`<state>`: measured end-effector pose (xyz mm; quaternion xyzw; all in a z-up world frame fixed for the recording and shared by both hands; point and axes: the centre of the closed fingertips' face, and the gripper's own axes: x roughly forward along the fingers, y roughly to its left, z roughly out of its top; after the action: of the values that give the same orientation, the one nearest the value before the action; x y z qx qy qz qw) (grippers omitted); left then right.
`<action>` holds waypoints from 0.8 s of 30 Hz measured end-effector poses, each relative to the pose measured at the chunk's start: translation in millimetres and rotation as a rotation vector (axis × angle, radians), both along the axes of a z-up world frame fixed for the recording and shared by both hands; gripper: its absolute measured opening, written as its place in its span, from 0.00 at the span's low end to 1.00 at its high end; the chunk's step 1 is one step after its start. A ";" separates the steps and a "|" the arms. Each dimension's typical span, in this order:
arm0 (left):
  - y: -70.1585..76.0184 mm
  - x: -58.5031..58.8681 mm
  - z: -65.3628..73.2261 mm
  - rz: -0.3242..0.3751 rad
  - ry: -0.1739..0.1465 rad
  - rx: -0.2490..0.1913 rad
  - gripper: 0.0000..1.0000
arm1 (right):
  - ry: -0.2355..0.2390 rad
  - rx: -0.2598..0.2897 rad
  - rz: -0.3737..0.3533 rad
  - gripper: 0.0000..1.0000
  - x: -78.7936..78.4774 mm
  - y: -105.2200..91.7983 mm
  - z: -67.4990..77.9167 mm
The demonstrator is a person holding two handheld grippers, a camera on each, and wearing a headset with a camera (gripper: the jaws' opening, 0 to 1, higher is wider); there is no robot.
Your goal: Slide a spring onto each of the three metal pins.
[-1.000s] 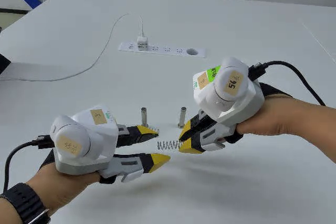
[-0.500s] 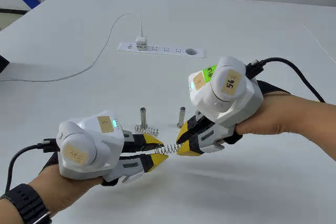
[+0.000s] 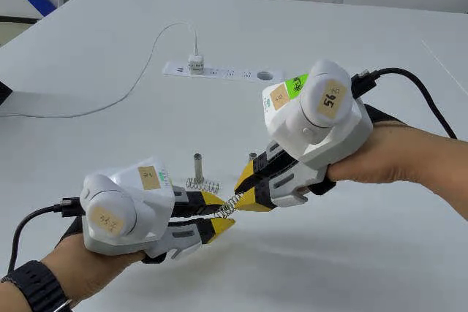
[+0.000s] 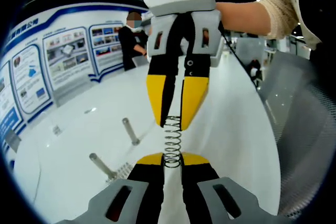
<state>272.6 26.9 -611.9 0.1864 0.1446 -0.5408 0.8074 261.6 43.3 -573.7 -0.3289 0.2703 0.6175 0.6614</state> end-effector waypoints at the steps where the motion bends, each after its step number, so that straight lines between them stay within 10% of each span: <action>1: -0.2 -0.2 0.1 -0.001 -0.001 0.001 0.12 | 0.000 0.003 0.000 0.11 -0.1 0.9 0.4; 24: -2.2 1.2 6.4 0.029 0.034 -0.070 0.11 | -0.003 0.084 -0.024 0.13 -0.3 15.0 7.3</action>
<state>273.8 24.7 -605.5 0.1465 0.1419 -0.5367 0.8187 261.2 58.4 -566.4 -0.2985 0.2472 0.6200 0.6822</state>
